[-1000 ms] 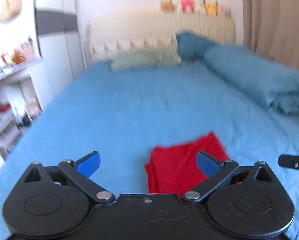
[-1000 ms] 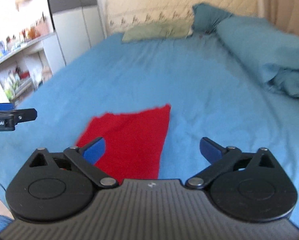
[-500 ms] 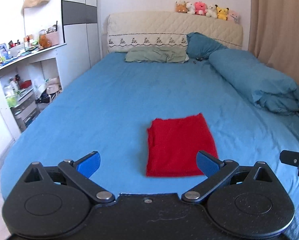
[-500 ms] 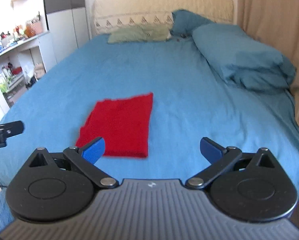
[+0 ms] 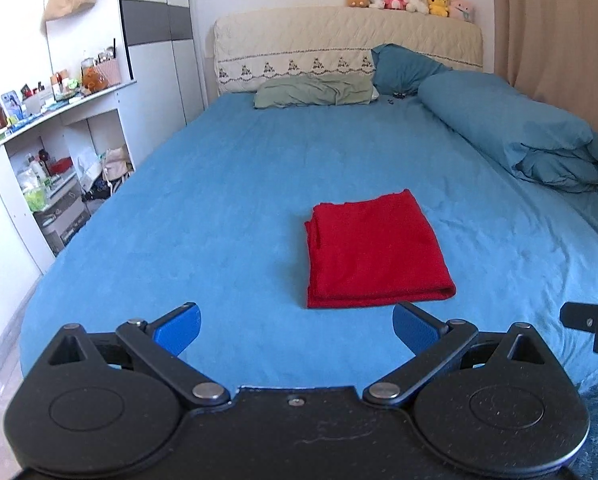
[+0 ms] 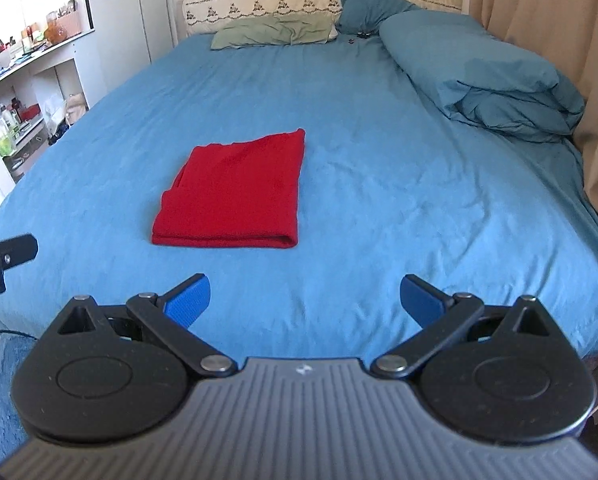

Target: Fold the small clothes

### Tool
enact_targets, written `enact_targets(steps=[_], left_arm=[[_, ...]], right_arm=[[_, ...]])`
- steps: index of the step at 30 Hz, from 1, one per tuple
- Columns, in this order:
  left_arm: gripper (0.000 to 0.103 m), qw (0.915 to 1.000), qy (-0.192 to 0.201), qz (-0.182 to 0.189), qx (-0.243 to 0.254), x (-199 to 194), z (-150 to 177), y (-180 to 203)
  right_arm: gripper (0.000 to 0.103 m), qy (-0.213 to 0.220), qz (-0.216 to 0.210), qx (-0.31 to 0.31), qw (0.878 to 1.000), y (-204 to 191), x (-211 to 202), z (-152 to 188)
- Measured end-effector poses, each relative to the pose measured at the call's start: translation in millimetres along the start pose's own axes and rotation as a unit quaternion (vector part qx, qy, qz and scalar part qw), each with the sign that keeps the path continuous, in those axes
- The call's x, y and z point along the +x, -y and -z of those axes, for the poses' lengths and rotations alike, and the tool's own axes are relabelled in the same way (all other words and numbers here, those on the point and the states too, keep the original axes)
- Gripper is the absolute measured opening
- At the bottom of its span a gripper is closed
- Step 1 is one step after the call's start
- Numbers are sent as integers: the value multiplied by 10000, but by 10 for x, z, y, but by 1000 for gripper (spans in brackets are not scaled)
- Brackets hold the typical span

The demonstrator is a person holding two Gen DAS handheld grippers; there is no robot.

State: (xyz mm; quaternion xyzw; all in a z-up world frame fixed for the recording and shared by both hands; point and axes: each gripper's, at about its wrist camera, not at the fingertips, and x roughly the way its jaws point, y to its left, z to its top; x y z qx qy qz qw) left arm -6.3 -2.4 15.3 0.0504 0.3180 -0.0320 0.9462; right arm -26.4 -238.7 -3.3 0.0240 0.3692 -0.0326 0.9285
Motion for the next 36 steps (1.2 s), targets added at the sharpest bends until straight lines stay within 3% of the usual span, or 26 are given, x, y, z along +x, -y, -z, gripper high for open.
enact_targets(steps=[36], left_arm=[[103, 9995, 271, -35, 152, -138, -10, 33]], right_arm=[[103, 35, 10, 83, 10000, 15, -28, 12]])
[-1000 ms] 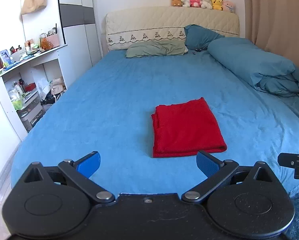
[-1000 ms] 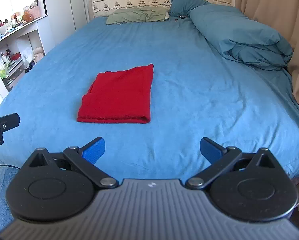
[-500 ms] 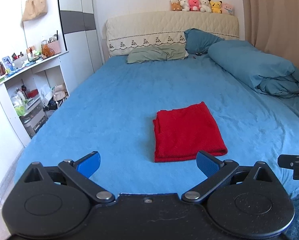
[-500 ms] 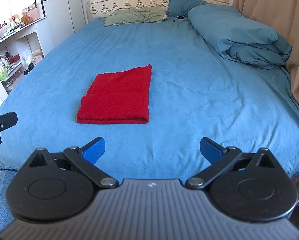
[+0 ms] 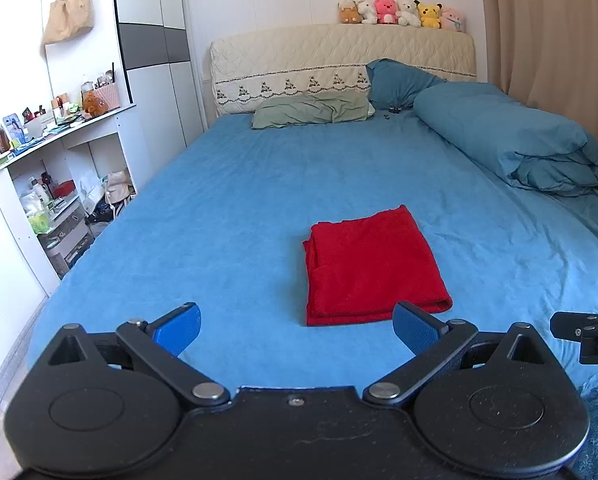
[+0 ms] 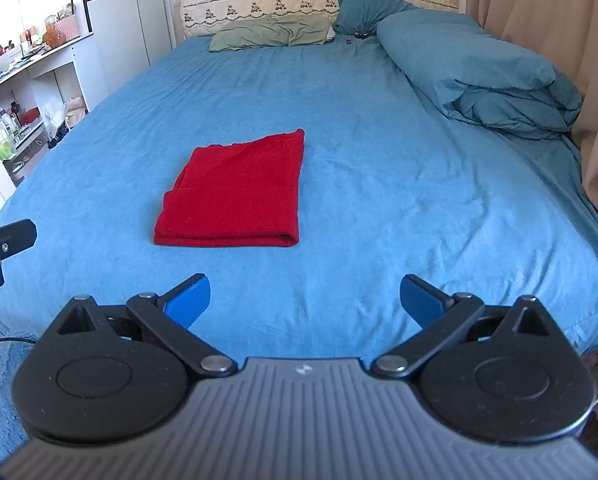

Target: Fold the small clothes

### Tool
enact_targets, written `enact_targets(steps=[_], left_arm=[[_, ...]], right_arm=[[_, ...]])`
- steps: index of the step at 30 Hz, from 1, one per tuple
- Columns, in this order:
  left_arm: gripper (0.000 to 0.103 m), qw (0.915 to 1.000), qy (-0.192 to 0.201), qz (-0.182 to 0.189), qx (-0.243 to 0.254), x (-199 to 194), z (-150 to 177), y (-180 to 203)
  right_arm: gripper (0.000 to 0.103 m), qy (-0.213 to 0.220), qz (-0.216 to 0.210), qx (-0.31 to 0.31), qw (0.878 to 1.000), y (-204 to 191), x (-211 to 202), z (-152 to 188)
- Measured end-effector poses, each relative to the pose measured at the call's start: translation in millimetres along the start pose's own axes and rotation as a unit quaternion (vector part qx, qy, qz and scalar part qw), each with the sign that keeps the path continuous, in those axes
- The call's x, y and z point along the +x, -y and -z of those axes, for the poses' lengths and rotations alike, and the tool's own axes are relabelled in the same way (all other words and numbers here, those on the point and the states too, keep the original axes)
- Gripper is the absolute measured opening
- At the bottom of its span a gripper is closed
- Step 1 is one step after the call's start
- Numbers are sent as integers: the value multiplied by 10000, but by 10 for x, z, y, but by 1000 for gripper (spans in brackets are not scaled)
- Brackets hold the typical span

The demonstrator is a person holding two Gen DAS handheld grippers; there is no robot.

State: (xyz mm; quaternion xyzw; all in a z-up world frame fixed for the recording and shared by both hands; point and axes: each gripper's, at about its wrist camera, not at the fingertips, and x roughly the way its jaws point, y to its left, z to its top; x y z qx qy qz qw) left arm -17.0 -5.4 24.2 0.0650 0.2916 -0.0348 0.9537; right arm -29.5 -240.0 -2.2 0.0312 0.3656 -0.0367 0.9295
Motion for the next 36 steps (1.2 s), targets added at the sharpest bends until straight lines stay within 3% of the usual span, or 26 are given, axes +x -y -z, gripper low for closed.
enact_targets(steps=[36], left_arm=[[103, 10000, -9, 42, -38, 18, -25, 25]], right_arm=[[103, 12, -12, -18, 10000, -15, -32, -27]])
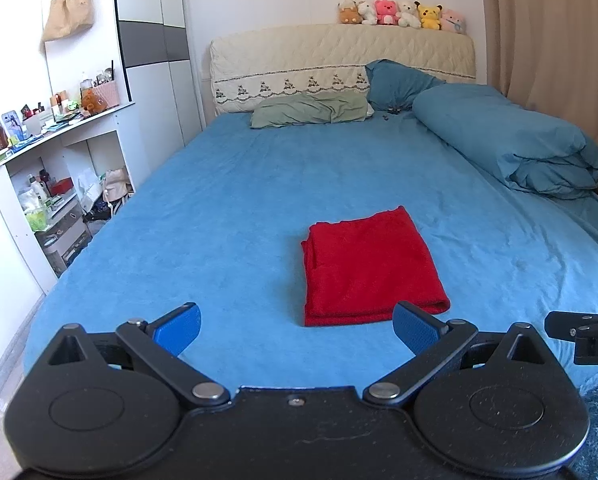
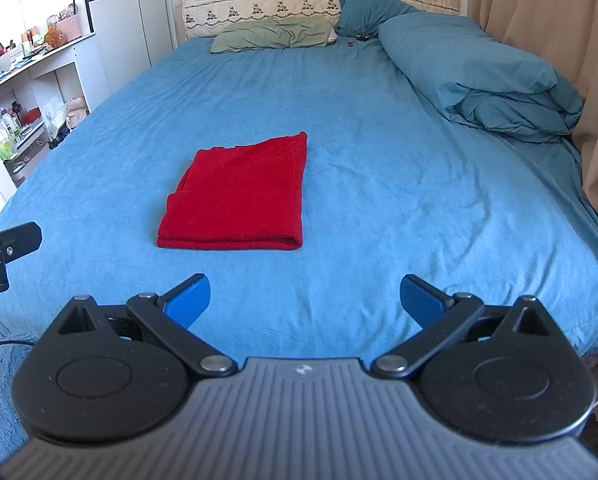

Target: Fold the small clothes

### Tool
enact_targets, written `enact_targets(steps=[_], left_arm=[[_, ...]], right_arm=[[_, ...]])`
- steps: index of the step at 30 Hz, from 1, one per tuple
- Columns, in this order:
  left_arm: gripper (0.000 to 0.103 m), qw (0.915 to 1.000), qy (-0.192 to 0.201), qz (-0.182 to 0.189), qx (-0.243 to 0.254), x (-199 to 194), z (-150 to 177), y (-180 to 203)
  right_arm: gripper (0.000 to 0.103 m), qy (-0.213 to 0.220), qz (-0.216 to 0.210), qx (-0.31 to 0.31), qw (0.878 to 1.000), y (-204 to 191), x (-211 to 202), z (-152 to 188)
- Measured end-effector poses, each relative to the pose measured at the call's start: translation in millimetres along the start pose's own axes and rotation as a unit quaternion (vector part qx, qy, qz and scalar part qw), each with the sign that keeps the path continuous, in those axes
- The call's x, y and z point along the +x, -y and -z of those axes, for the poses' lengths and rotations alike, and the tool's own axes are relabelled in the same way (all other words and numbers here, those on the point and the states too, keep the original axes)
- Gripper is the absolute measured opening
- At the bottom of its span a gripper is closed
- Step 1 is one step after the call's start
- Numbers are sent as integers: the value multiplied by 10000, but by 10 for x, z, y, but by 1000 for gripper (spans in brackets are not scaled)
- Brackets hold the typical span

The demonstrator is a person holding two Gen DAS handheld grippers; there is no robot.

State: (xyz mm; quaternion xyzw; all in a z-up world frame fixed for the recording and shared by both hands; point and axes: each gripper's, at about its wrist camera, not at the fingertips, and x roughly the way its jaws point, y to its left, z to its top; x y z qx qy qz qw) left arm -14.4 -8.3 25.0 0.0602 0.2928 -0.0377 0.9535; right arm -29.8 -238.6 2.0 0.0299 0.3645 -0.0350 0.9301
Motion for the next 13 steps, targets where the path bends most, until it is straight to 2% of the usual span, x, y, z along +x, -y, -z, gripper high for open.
enact_targets(steps=[8, 13], left_arm=[[103, 9999, 113, -126, 29, -13, 7, 21], [103, 9999, 83, -68, -35, 21, 12, -5]], right_arm=[[103, -2, 0, -5, 10000, -2, 4, 1], [103, -26, -7, 0, 10000, -2, 8, -37]])
